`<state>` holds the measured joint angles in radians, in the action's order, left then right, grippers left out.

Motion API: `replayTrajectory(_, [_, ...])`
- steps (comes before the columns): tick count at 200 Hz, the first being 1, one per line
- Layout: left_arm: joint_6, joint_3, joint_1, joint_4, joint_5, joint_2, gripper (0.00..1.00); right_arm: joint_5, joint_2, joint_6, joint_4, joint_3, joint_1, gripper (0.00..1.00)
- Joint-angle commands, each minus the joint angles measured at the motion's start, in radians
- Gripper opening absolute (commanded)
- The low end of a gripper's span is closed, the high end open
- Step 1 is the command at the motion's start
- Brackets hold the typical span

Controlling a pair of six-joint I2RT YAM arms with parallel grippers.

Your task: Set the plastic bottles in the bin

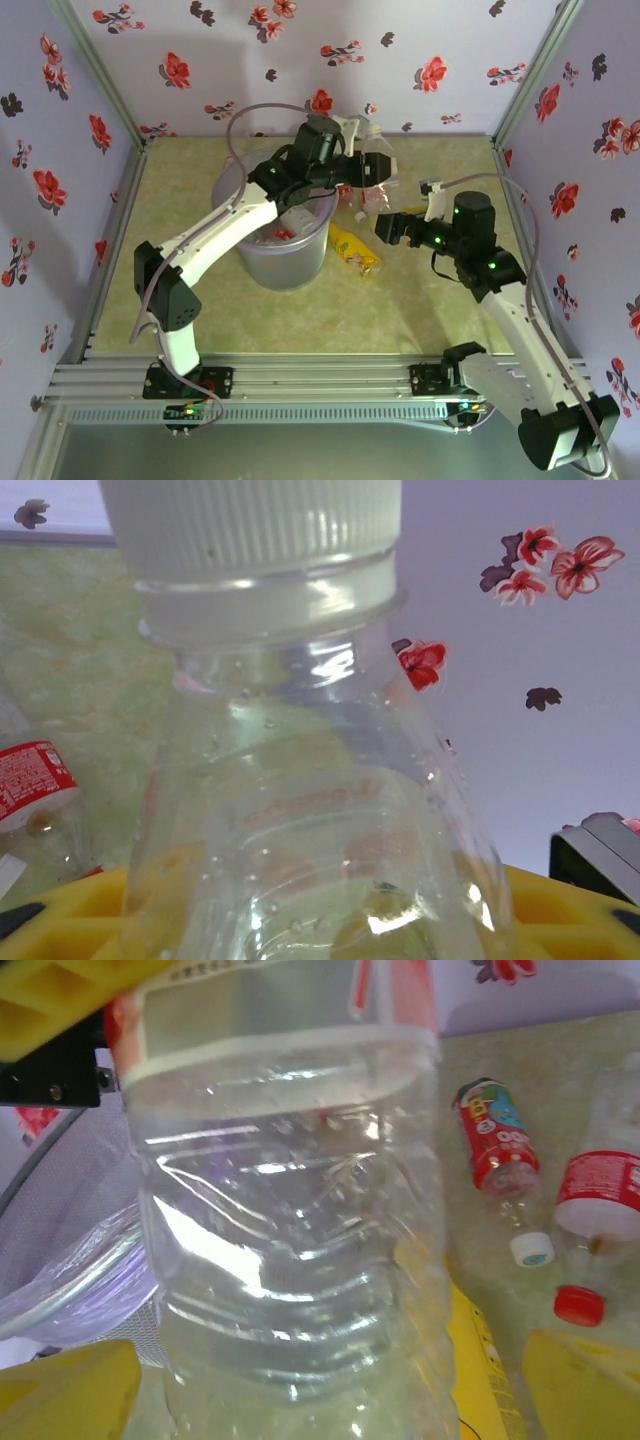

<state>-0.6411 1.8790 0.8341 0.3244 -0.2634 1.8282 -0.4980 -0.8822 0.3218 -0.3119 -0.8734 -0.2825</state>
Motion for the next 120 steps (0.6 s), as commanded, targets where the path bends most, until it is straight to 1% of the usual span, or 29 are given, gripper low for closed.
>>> replayTrajectory(1, [0.025, 0.063, -0.016, -0.014, -0.013, 0.011, 0.51, 0.090, 0.052, 0.013, -0.066, -0.039, 0.038, 0.99])
replayTrajectory(18, [0.040, 0.102, -0.027, -0.003, -0.013, 0.010, 0.49, 0.100, 0.072, 0.054, -0.082, -0.044, 0.091, 0.99])
replayTrajectory(40, [0.069, 0.156, -0.052, 0.029, -0.013, 0.006, 0.47, 0.110, 0.081, 0.118, -0.115, -0.056, 0.199, 0.99])
replayTrajectory(57, [0.085, 0.189, -0.082, 0.056, -0.013, -0.012, 0.46, 0.117, 0.068, 0.142, -0.148, -0.061, 0.260, 0.99])
replayTrajectory(73, [0.107, 0.194, -0.114, 0.083, -0.005, -0.048, 0.46, 0.147, 0.056, 0.154, -0.158, -0.047, 0.282, 0.99])
replayTrajectory(94, [0.150, 0.167, -0.156, 0.139, 0.039, -0.123, 0.45, 0.184, 0.040, 0.166, -0.165, -0.030, 0.287, 0.99])
replayTrajectory(120, [0.166, 0.036, -0.219, 0.170, 0.090, -0.255, 0.43, 0.230, 0.009, 0.172, -0.167, -0.006, 0.289, 0.99])
